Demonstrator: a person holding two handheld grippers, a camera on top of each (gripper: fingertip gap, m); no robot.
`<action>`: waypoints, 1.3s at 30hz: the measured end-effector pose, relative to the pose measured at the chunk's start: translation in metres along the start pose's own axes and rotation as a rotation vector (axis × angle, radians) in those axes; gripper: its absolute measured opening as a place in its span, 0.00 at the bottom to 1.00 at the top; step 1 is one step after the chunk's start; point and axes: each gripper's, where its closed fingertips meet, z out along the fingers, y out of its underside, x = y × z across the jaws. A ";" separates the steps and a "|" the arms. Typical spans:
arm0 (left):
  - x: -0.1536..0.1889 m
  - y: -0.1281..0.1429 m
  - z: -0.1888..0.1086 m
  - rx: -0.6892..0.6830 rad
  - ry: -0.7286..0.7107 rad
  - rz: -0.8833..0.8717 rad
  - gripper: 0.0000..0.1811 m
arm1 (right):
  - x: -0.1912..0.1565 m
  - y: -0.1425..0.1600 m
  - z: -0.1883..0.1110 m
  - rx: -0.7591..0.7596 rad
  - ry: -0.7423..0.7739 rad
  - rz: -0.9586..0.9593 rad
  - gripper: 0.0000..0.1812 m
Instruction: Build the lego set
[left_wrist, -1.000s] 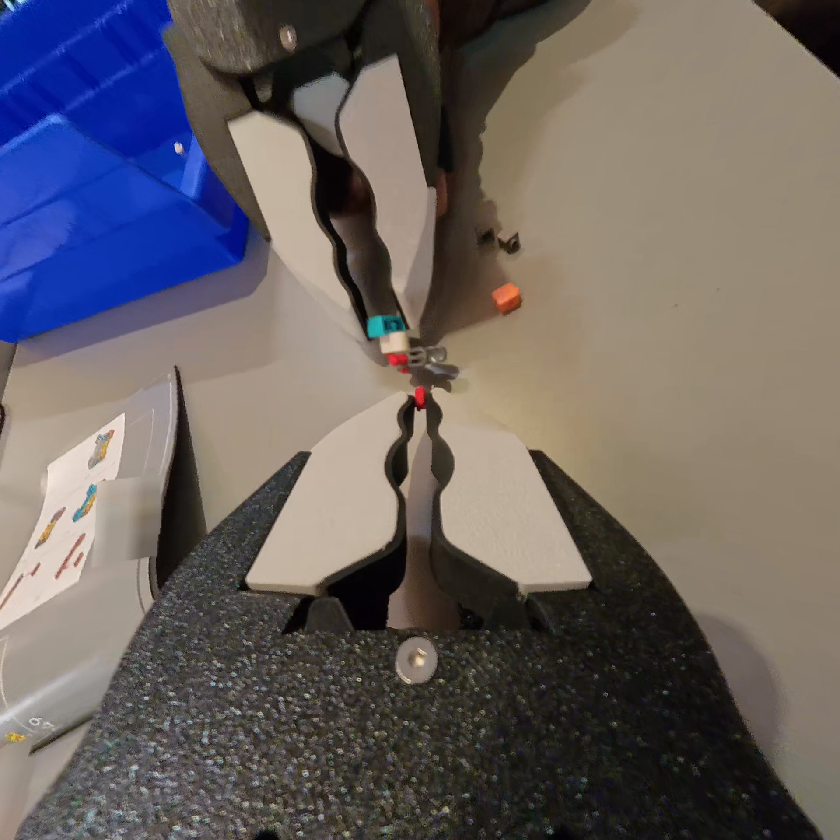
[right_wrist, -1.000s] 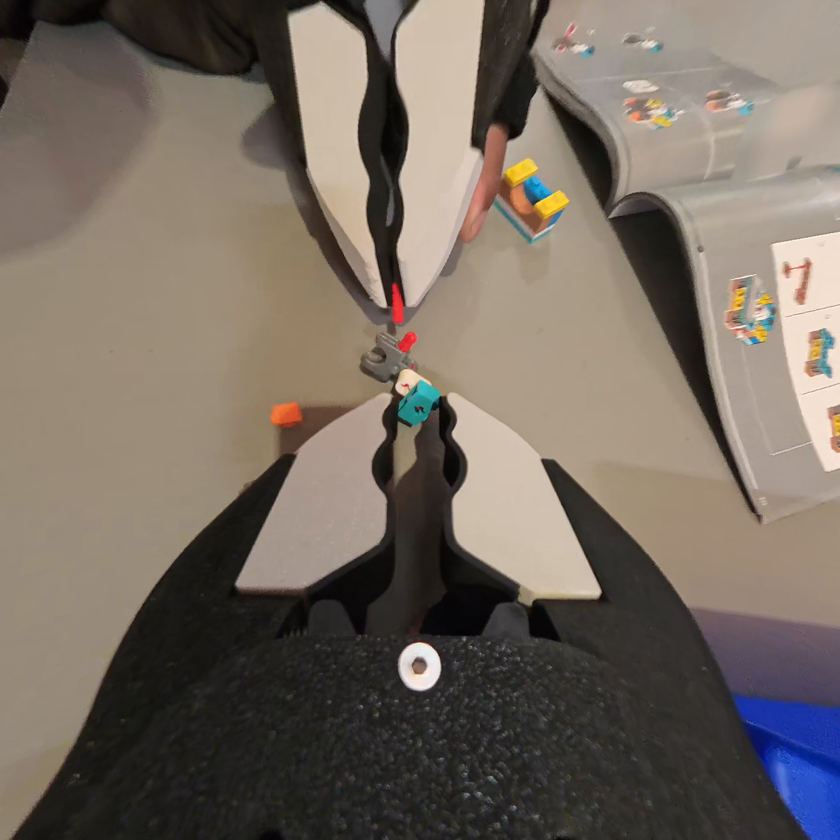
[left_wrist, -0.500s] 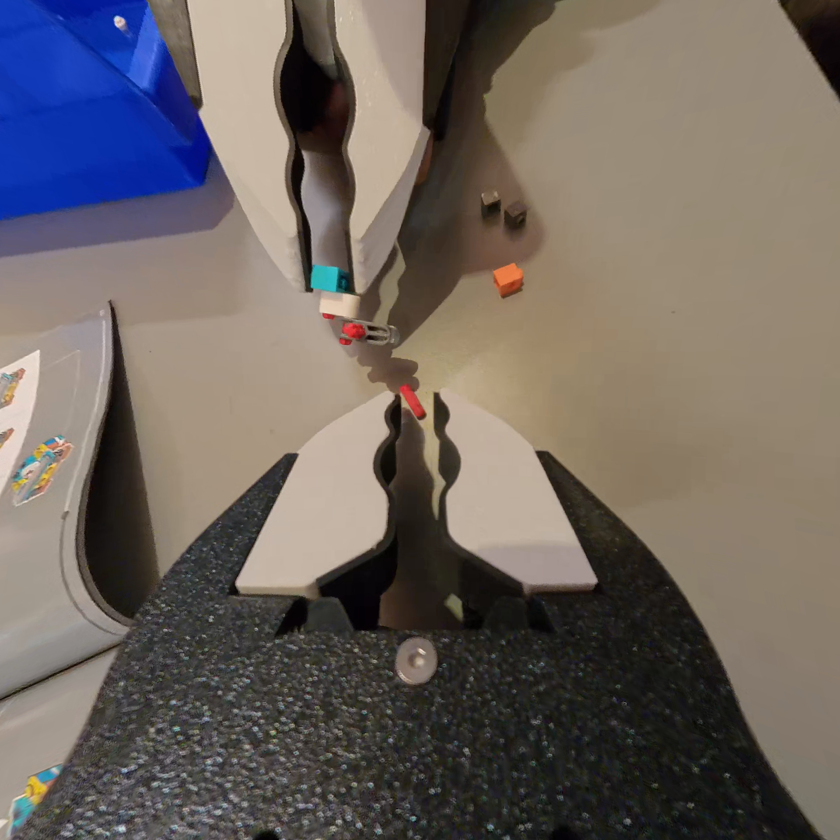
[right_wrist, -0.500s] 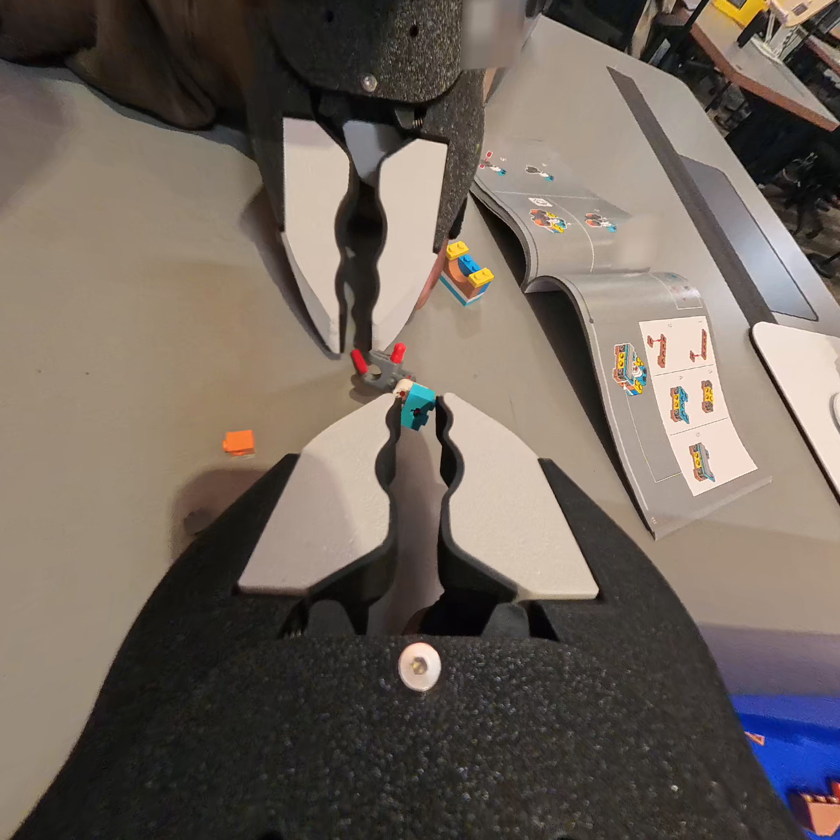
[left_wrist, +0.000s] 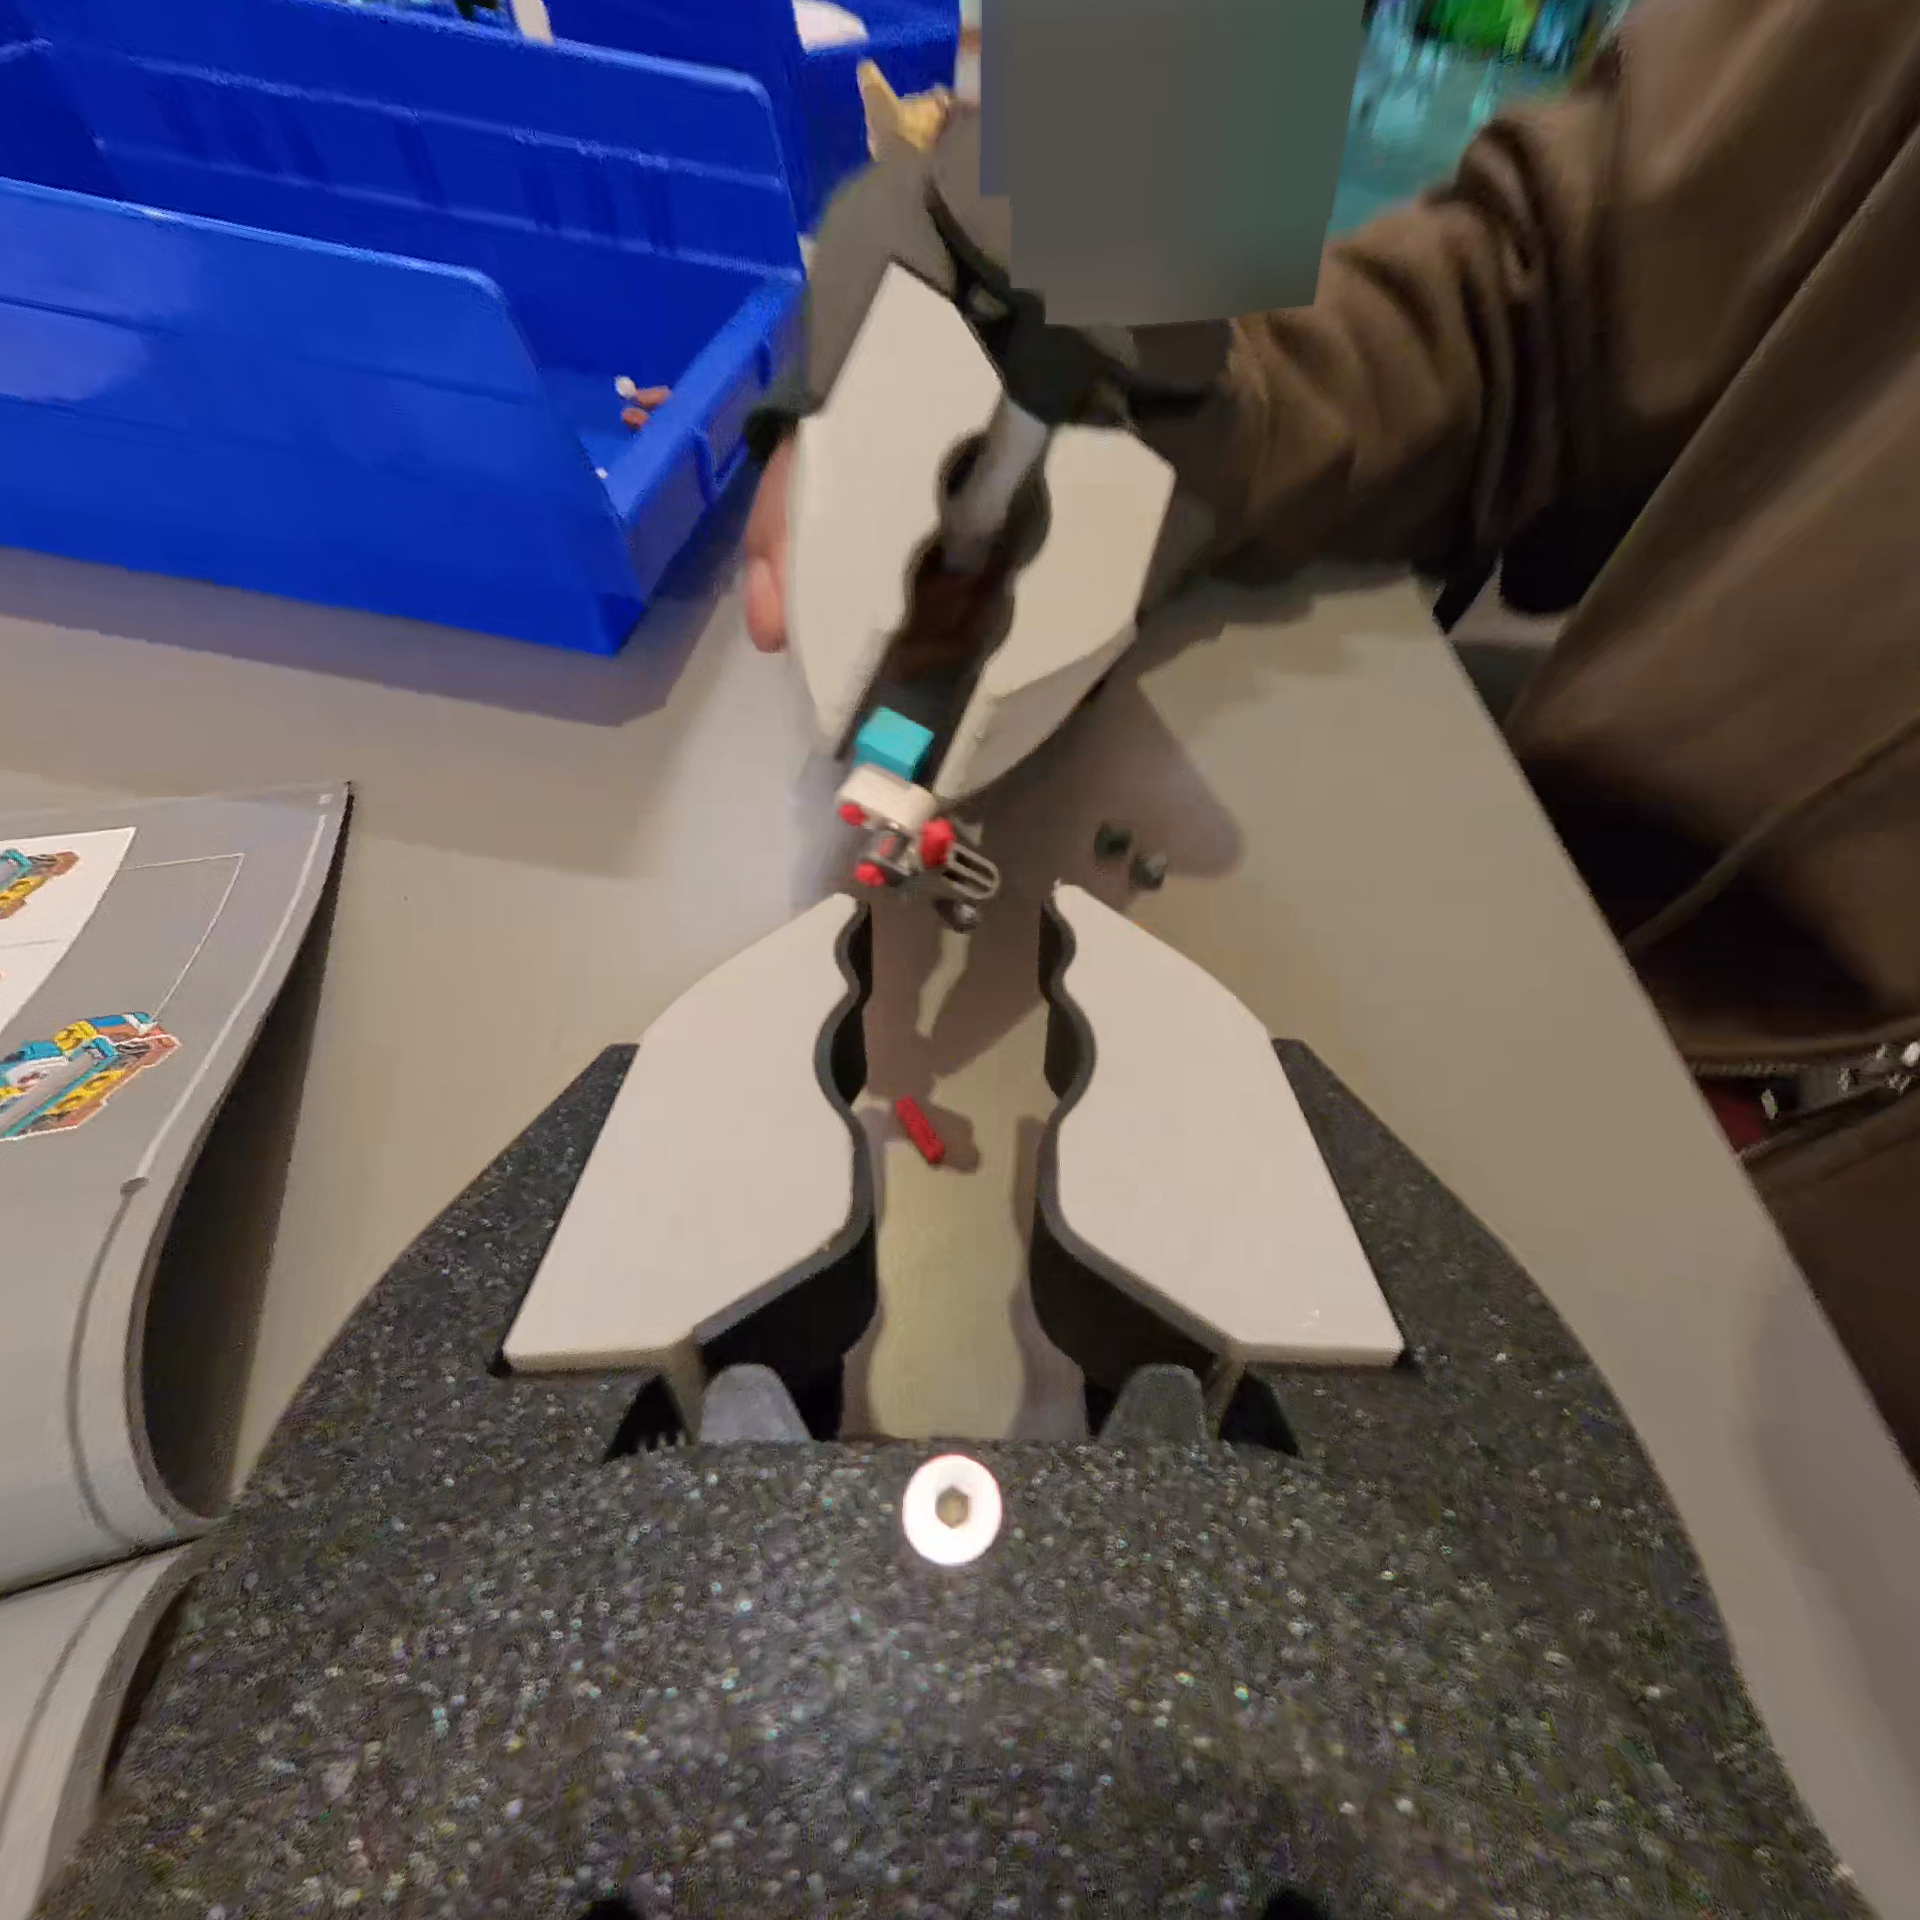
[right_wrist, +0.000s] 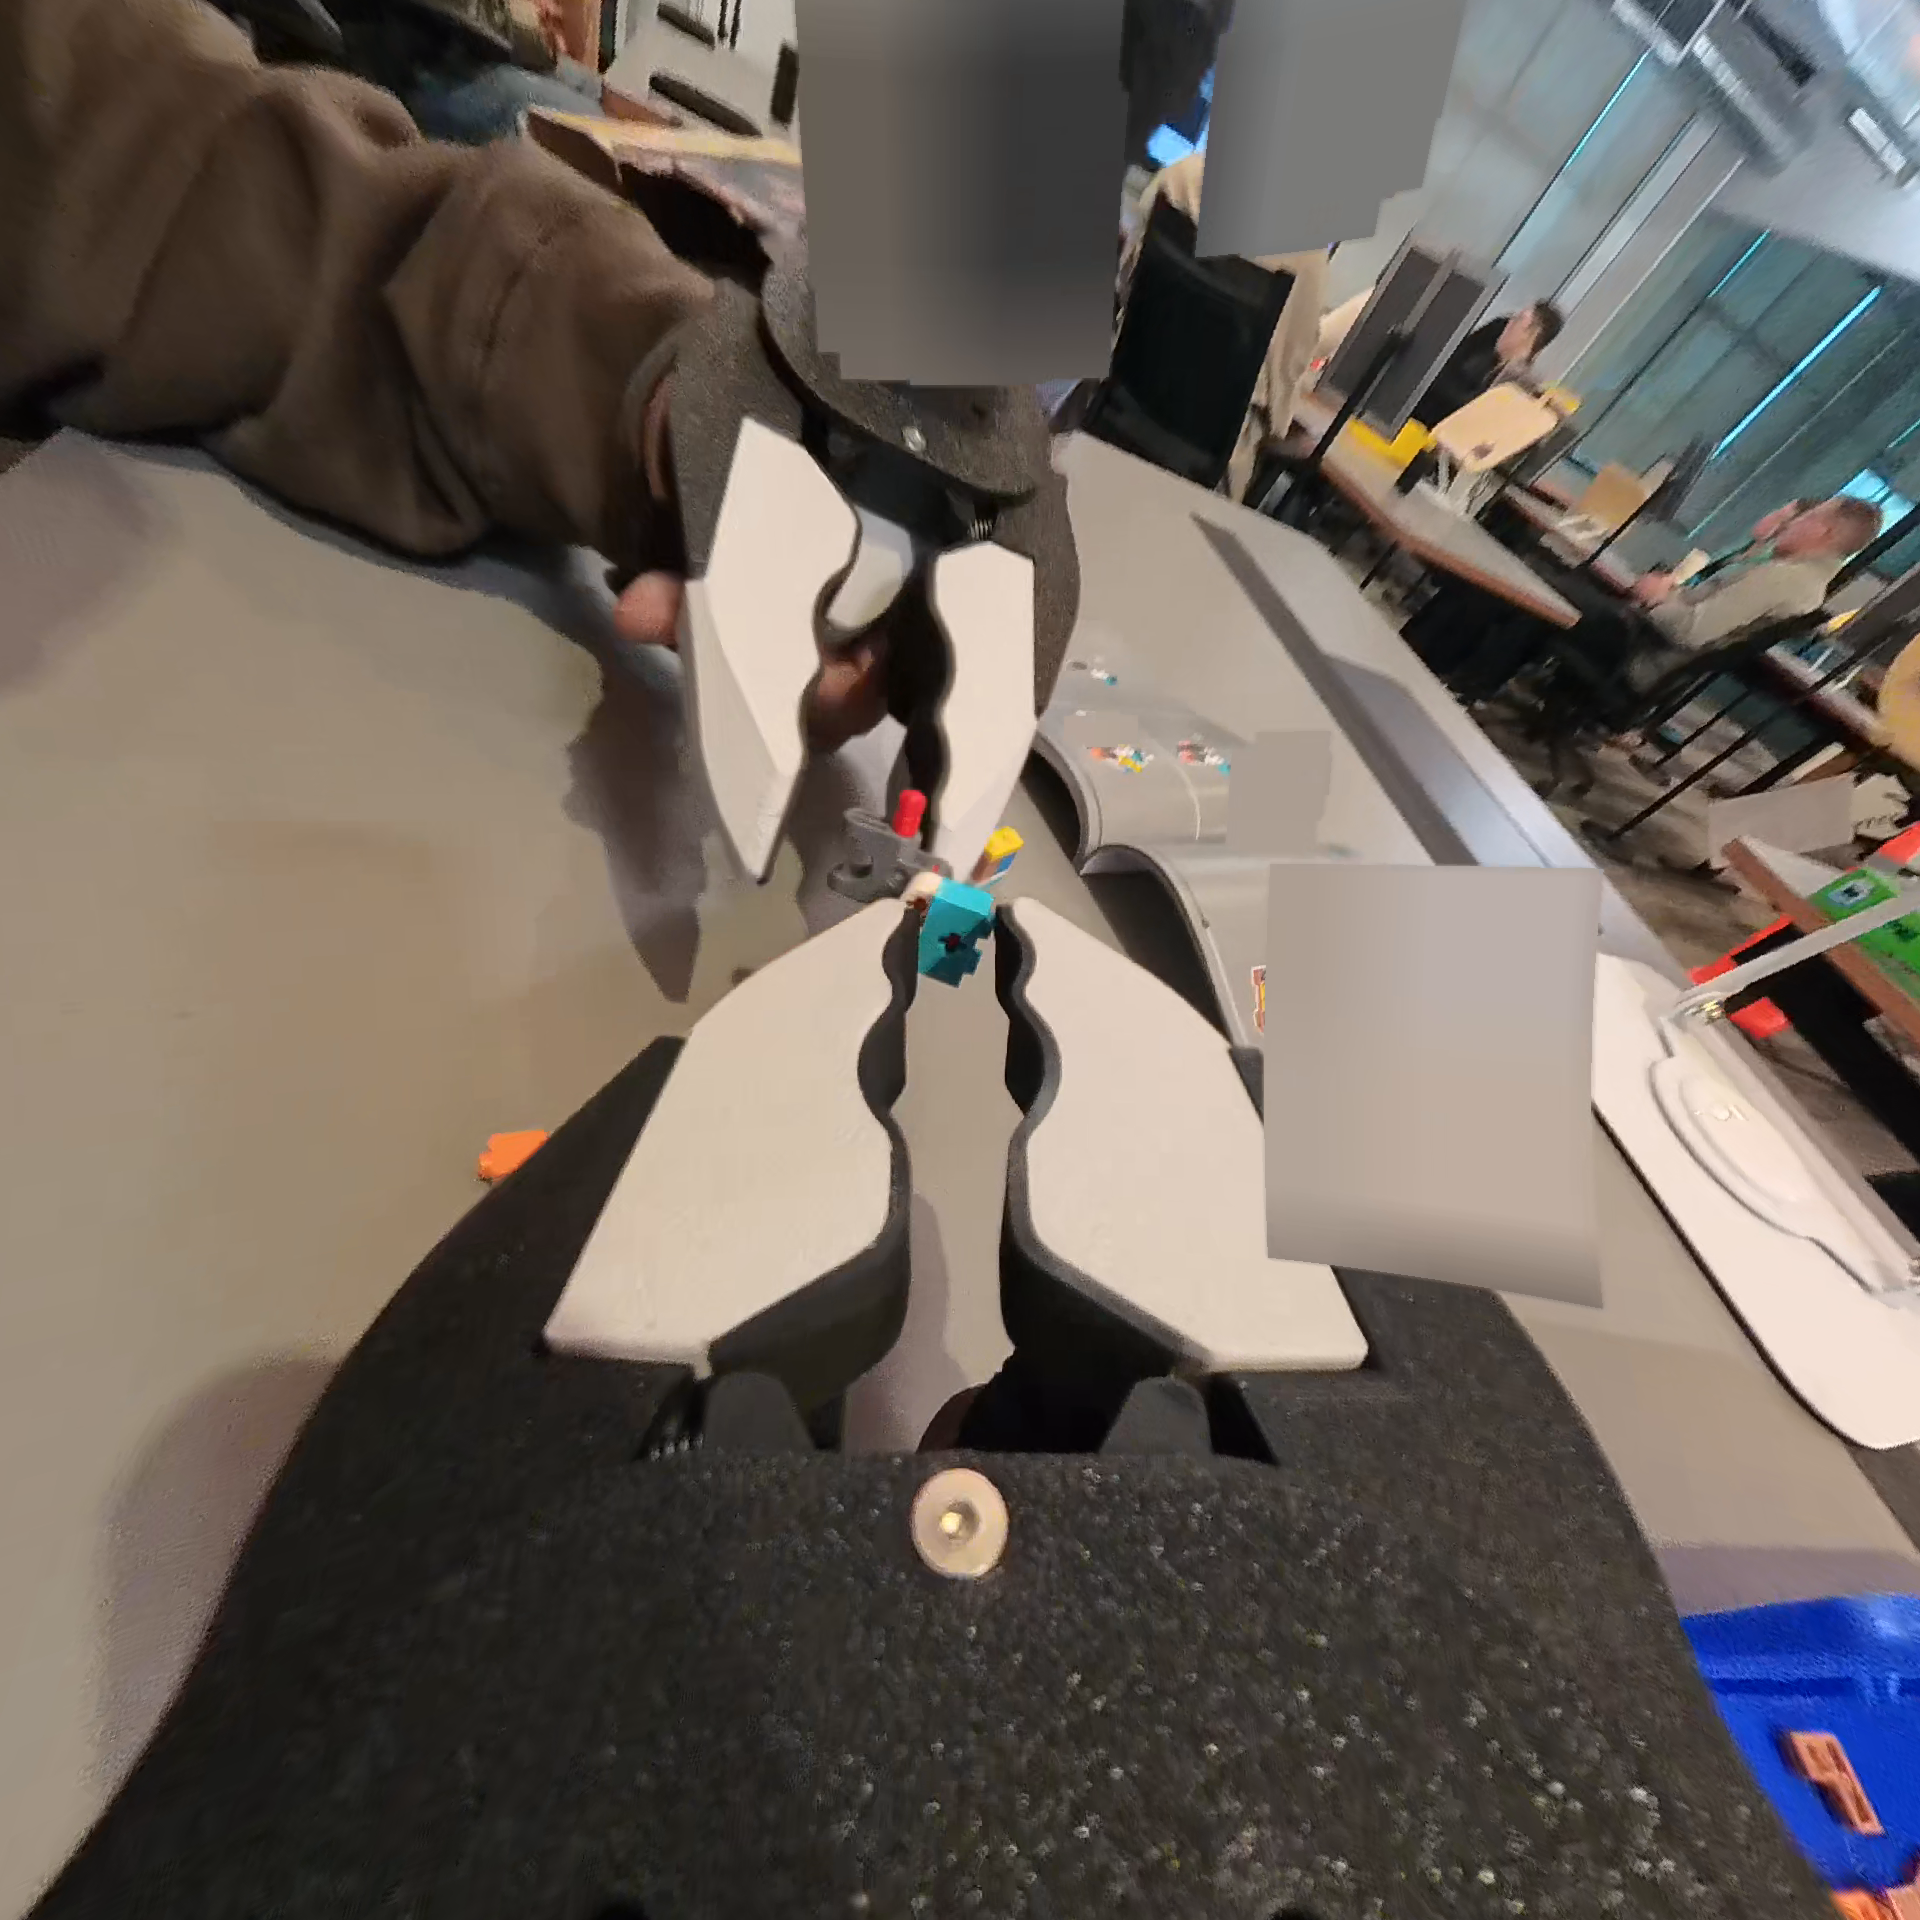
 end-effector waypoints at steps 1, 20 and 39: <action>-0.002 -0.004 0.000 0.031 0.000 -0.033 0.17 | 0.000 -0.003 0.000 0.019 0.004 -0.002 0.07; -0.025 0.013 0.007 -0.294 -0.383 0.459 0.14 | 0.005 0.021 0.007 -0.132 0.027 0.059 0.15; -0.022 0.040 0.028 -0.429 -0.362 0.413 0.15 | -0.017 0.066 0.004 -0.434 -0.118 0.000 0.07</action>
